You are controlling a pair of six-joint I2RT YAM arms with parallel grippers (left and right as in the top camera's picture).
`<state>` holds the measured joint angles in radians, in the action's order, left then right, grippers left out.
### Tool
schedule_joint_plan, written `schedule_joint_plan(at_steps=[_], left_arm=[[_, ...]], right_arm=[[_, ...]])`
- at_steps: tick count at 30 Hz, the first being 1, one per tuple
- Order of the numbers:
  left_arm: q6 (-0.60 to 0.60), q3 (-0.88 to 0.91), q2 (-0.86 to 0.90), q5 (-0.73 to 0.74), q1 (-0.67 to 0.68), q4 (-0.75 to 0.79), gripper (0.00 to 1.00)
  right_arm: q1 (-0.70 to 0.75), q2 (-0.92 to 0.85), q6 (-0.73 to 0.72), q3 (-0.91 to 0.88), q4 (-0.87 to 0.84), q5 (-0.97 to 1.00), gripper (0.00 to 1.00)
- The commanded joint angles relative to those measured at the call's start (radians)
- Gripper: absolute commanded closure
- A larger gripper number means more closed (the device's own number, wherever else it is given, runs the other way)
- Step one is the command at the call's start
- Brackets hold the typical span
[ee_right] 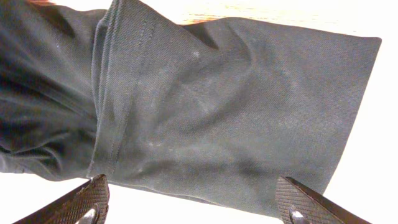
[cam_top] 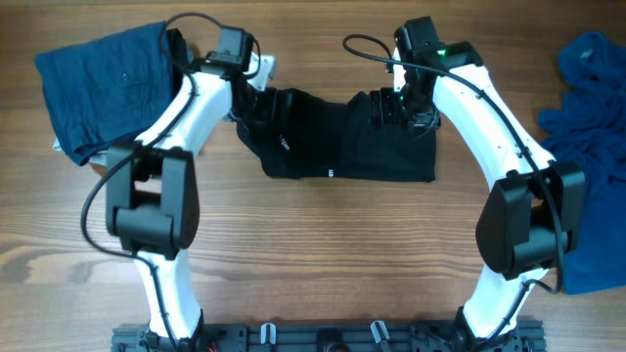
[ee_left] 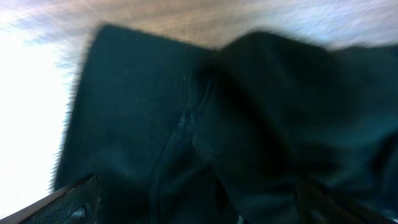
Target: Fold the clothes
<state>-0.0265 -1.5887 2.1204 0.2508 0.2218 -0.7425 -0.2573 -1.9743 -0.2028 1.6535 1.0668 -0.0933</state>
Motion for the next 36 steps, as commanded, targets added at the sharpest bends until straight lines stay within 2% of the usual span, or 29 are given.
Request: schedule_joint_plan(at_steps=[1,8,16,29,32,34,36], left_arm=[[-0.048,-0.001,0.061,-0.036,0.006,-0.001,0.01],[-0.048,-0.002,0.065,-0.177,0.01,-0.021,0.05],[-0.049,-0.003,0.028,-0.279,0.012,-0.008,0.03],[-0.01,0.002,0.083,-0.154,0.017,-0.034,0.04],[0.034,0.002,0.084,-0.063,0.016,-0.049,0.18],[0.039,0.002,0.084,-0.037,0.017,-0.06,0.32],[0.039,0.002,0.084,-0.034,0.017,-0.061,0.6]], right_arm=[[0.002,0.017,0.021,0.016,0.0,-0.004,0.13],[0.003,0.017,0.02,0.016,-0.003,0.018,0.13],[0.003,0.017,0.019,0.016,-0.008,0.018,0.13],[0.003,0.017,0.02,0.014,-0.005,0.018,0.13],[0.003,0.017,0.019,0.014,-0.005,0.018,0.13],[0.002,0.017,0.019,0.013,-0.005,0.018,0.13],[0.002,0.017,0.019,0.013,-0.005,0.018,0.13]])
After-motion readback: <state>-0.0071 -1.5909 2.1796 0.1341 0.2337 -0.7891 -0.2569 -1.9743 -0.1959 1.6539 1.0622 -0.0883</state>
